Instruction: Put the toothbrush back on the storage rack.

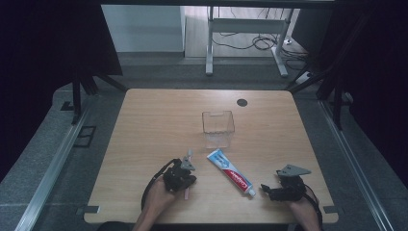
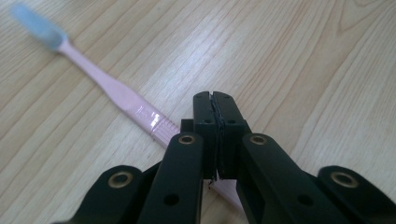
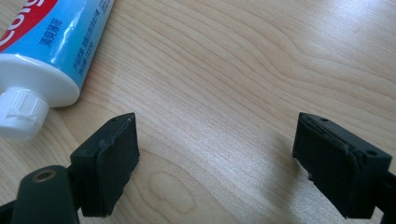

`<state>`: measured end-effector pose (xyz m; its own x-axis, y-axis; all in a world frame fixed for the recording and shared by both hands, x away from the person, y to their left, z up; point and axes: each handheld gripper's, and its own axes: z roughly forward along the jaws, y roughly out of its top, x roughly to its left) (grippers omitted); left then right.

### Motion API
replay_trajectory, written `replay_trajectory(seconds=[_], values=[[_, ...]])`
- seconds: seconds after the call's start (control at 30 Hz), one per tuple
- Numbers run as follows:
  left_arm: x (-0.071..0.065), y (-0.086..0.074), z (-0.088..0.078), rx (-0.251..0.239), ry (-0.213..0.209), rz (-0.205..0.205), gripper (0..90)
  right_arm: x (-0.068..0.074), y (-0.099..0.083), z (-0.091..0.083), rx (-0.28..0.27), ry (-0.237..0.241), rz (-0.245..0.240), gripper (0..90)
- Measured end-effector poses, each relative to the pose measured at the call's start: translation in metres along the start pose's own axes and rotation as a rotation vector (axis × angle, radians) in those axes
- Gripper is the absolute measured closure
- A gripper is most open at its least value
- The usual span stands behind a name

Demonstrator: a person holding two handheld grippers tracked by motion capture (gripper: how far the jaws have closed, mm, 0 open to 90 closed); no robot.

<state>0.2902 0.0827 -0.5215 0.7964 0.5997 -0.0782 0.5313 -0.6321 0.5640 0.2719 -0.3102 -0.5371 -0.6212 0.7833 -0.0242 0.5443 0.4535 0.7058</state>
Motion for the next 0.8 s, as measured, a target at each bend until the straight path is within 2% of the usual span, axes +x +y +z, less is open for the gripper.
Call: replay_trajectory(seconds=[0.47, 0.8], values=[[0.015, -0.014, -0.012, 0.015, 0.021, -0.038, 87.8, 0.000, 0.000, 0.000, -0.001, 0.005, 0.003, 14.6], [0.030, -0.022, -0.021, 0.028, 0.057, -0.051, 87.8, 0.000, 0.000, 0.001, -0.001, 0.008, 0.004, 14.5]])
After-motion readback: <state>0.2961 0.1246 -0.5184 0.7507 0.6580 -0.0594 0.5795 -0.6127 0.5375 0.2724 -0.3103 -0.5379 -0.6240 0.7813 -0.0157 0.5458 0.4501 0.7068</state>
